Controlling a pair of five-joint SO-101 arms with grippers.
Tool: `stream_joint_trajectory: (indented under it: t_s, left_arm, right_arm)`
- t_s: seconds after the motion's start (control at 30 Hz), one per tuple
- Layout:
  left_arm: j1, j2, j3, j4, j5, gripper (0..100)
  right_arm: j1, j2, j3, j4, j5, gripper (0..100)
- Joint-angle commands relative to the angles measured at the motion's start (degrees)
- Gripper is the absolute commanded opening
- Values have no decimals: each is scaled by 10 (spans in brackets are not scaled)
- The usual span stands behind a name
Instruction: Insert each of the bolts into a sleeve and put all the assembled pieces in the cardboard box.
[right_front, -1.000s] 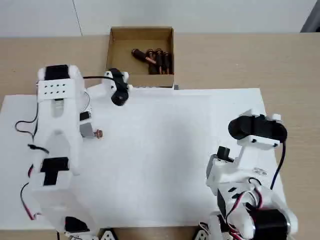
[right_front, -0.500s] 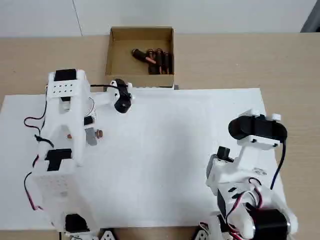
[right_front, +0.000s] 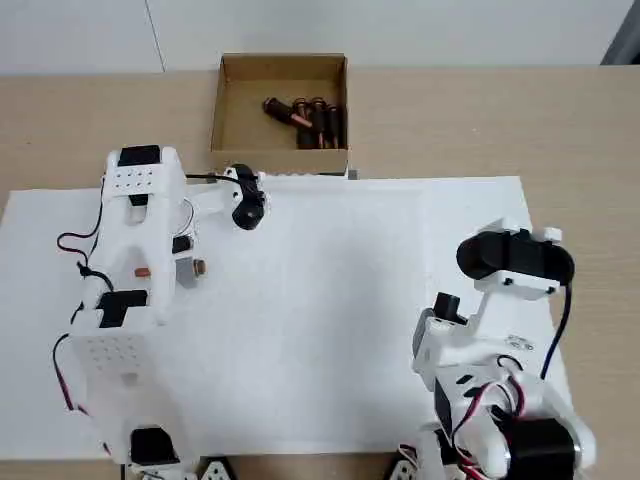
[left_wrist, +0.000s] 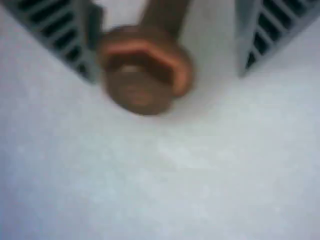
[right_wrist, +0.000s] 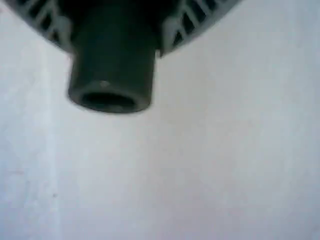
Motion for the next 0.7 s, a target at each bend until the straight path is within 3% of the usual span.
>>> stream_joint_trajectory:
  t_s: [0.0,0.1,0.2,0.37,0.57,0.67]
  left_arm:
    - [4,-6,-24,-3,-15,76]
    - [5,-6,-58,29,-14,8]
    - [9,-6,-95,81,-14,5]
    - [18,-8,-125,82,-7,5]
    - [53,-99,-113,83,58,5]
    - [83,-193,-77,83,146,5]
  right_arm:
    - [1,3,-3,-13,-2,3]
    - [1,3,-3,-13,-2,3]
    - [1,1,-3,-13,-2,3]
    - [1,0,-6,-13,-2,3]
    - [0,0,-34,-7,-2,2]
    - [0,0,-61,-5,4,2]
